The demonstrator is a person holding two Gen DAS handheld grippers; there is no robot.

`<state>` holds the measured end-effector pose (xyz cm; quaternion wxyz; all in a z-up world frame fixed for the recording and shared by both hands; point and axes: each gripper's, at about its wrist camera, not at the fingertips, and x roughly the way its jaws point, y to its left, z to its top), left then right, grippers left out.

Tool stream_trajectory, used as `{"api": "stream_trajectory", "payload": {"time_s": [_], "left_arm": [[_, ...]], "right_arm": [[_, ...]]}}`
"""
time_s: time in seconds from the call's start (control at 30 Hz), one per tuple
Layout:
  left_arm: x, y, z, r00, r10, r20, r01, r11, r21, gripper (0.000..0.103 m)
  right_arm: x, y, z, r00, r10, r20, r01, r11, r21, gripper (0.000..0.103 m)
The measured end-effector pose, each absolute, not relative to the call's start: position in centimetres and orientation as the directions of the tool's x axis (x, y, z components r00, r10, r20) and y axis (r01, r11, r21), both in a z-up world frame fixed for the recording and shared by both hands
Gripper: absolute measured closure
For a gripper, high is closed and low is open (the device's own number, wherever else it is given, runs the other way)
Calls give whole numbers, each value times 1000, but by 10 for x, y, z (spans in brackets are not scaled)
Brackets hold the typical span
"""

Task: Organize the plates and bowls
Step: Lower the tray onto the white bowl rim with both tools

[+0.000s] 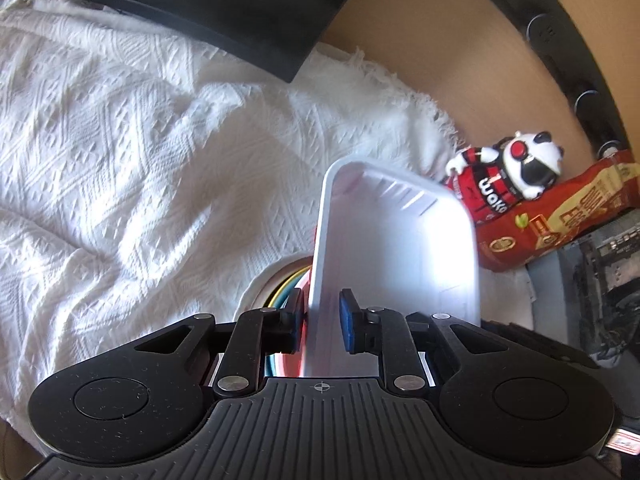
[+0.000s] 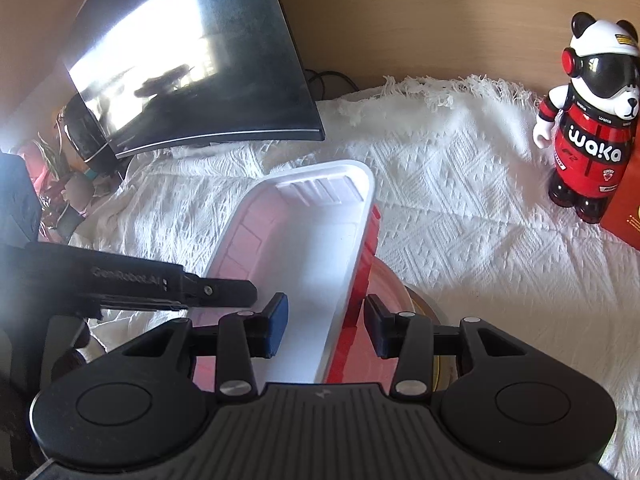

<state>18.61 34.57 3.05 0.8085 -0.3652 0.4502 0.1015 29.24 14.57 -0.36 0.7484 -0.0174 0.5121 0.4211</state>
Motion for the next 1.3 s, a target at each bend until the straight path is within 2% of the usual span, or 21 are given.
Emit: {"api": "stream_trajectory", "payload": {"time_s": [0.17,0.67,0.87,1.3], "left_arm": [[181,347,41,600,-185,-778,-468,708,-529,82],[187,337,47,580,-152,-800,-486,724,-490,82],[188,335,37,548,-164,-820,-510,712,-483,83],[189,336,45,570,-167,-804,-505,701,-504,83]], "right_arm": [[292,144,-6,117,601,-790,-643,653,401,60],[293,128,2,111,647,-755,-650,621,437,57],[292,130,-10,86,631,-771,-648,623,438,57],[294,127,-9,86,636,-767,-651,619,440,57]]}}
